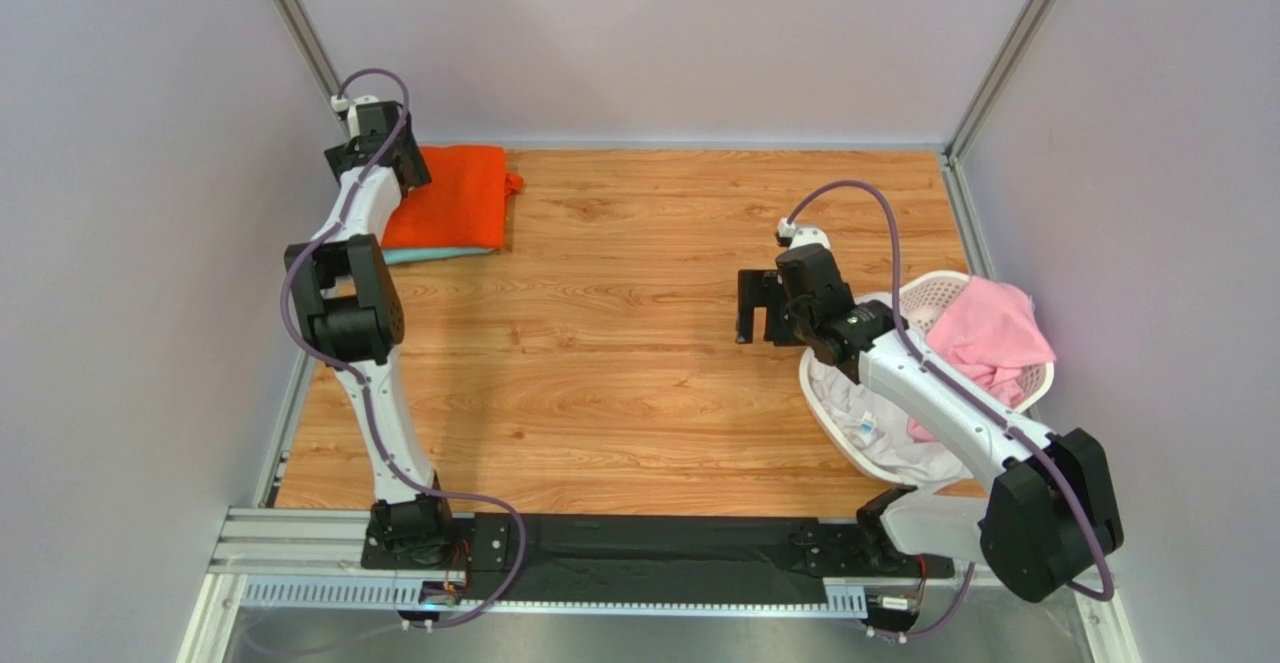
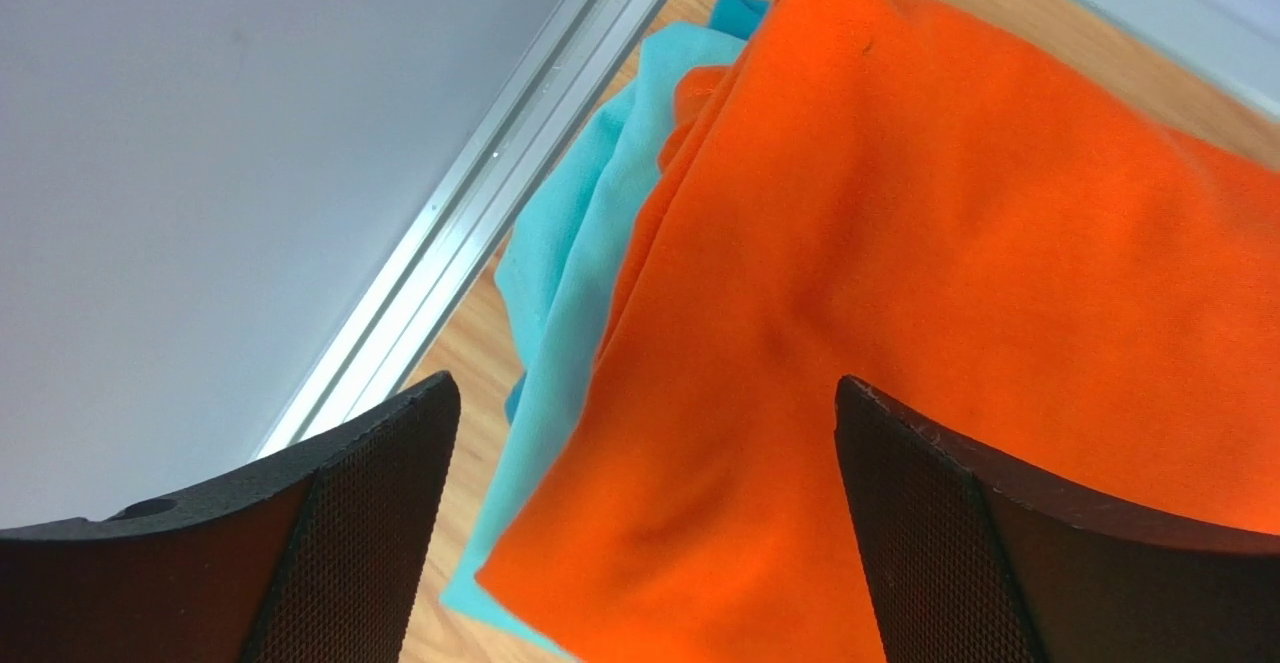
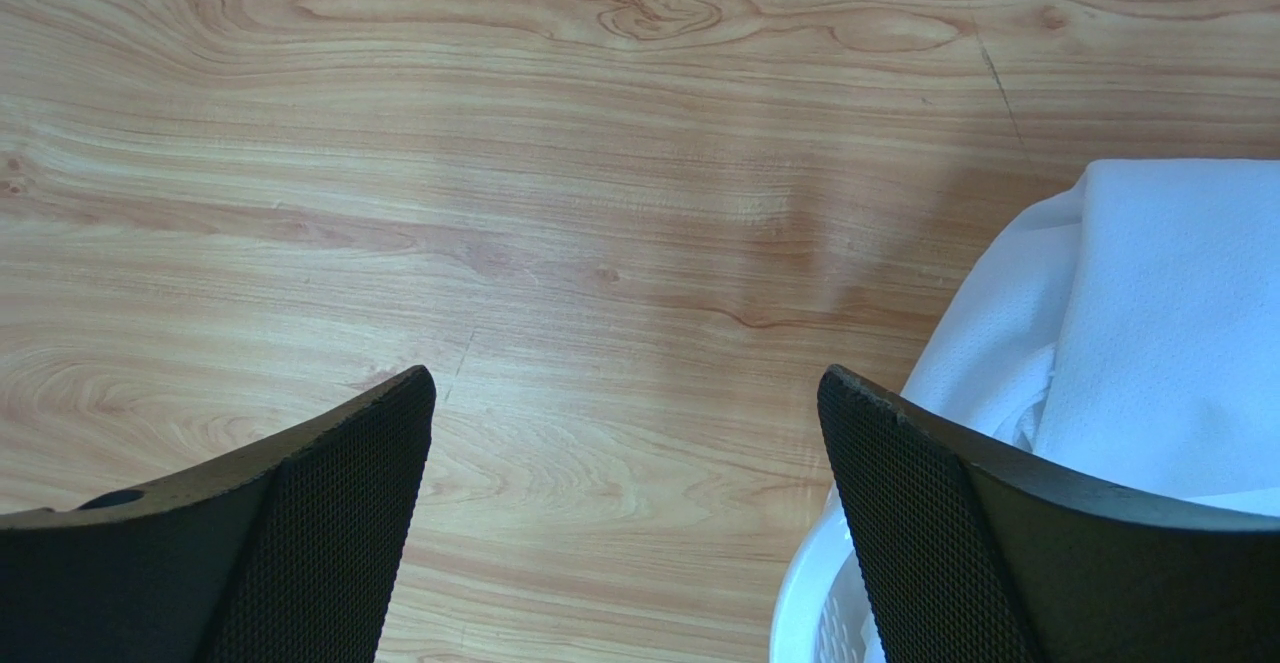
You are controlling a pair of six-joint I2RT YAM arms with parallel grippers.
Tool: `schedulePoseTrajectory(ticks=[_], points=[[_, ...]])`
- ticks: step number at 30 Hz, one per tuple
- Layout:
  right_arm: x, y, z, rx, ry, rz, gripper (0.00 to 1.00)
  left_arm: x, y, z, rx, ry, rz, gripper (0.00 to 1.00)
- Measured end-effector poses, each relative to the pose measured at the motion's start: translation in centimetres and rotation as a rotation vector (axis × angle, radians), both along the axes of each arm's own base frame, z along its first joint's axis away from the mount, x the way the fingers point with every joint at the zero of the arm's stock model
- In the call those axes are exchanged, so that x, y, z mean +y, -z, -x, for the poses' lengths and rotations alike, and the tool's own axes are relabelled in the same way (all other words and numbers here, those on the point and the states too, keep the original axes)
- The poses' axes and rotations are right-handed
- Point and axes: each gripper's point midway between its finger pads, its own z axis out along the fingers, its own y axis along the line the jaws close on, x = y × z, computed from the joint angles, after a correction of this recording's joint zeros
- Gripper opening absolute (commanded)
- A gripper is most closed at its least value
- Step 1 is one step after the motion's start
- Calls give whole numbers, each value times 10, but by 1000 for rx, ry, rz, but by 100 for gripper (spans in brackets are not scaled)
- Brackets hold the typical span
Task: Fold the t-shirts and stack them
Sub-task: Neatly place the folded tshirt to the corner, then reset both grippers
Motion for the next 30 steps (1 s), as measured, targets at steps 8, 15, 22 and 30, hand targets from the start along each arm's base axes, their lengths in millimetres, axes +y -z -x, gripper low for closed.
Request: schedulePoseTrajectory(ticks=[8, 15, 22, 30], points=[[3, -15, 3, -30, -14, -38, 100, -39, -71, 38, -113, -13, 44, 100], [5, -33, 7, -74, -18, -88, 100, -149, -123, 100, -179, 143, 129, 100], [2, -23, 19, -61, -22, -99, 100, -231, -70, 204, -38, 328, 226, 100], [-3, -2, 30, -39, -10, -103, 100, -268, -37, 301, -5, 492, 315, 100]])
